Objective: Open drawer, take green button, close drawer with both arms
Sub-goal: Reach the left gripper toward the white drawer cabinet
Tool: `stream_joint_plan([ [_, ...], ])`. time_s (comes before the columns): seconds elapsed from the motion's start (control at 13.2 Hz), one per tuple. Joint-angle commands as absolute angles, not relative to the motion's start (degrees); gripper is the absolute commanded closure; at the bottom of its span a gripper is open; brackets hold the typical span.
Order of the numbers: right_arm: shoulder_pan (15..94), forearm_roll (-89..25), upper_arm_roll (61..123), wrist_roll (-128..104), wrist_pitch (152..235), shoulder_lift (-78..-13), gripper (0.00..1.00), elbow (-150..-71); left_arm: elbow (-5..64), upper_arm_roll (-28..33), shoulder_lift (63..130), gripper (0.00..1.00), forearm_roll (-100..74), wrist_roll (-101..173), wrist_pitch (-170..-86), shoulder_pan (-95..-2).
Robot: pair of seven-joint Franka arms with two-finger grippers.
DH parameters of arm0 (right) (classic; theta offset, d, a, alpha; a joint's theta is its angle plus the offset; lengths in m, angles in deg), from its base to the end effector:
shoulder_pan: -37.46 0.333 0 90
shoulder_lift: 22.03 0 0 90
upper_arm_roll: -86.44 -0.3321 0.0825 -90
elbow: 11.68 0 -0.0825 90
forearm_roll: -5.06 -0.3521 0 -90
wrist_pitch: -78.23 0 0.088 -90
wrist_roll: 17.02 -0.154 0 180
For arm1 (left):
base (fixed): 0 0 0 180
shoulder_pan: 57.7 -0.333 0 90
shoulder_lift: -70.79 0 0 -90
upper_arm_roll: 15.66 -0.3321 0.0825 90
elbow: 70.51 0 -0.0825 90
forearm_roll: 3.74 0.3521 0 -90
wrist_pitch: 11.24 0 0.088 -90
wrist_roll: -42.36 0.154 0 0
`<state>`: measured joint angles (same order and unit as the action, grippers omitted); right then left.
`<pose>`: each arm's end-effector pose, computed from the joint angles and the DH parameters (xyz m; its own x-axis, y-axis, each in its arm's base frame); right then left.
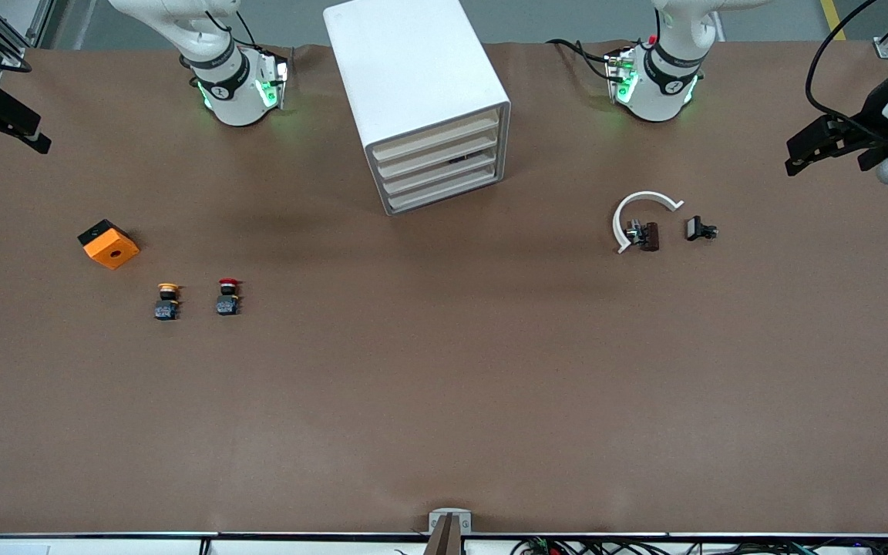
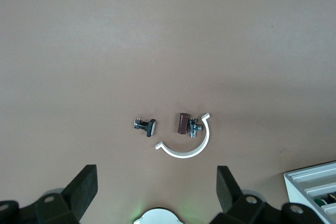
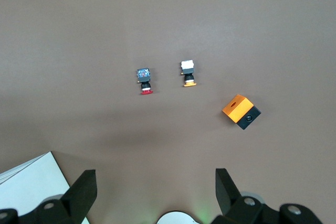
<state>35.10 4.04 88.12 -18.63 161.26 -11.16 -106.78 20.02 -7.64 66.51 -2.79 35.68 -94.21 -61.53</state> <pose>0.4442 -0.0299 0.6364 0.9952 -0.0956 -0.0216 -0.0961 -0.9951 -0.0226 0.4814 -0.0353 0.6166 0.9974 0.0465 -0.0544 0.0447 -0.9984 -0.0335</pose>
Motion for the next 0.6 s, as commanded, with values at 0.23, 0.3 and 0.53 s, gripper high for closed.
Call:
stream_joint_plan([
  [0.23, 34.2, 4.01, 87.32, -18.86, 161.82, -9.37, 0.0, -108.36, 12.3, -7.4, 71.83, 0.0, 1.54, 37.61, -92.36, -61.57],
  [0.3, 34.2, 4.0, 87.32, -18.77, 161.9, -9.37, 0.0, -108.36, 11.93, -7.4, 73.76, 0.0, 1.45, 37.53, -92.27, -61.3],
  [0.53, 34.29, 4.0, 87.32, -18.77, 161.99, -9.37, 0.0, -108.36, 11.23, -7.4, 78.24, 0.0, 2.33, 37.61, -92.8, -61.56],
])
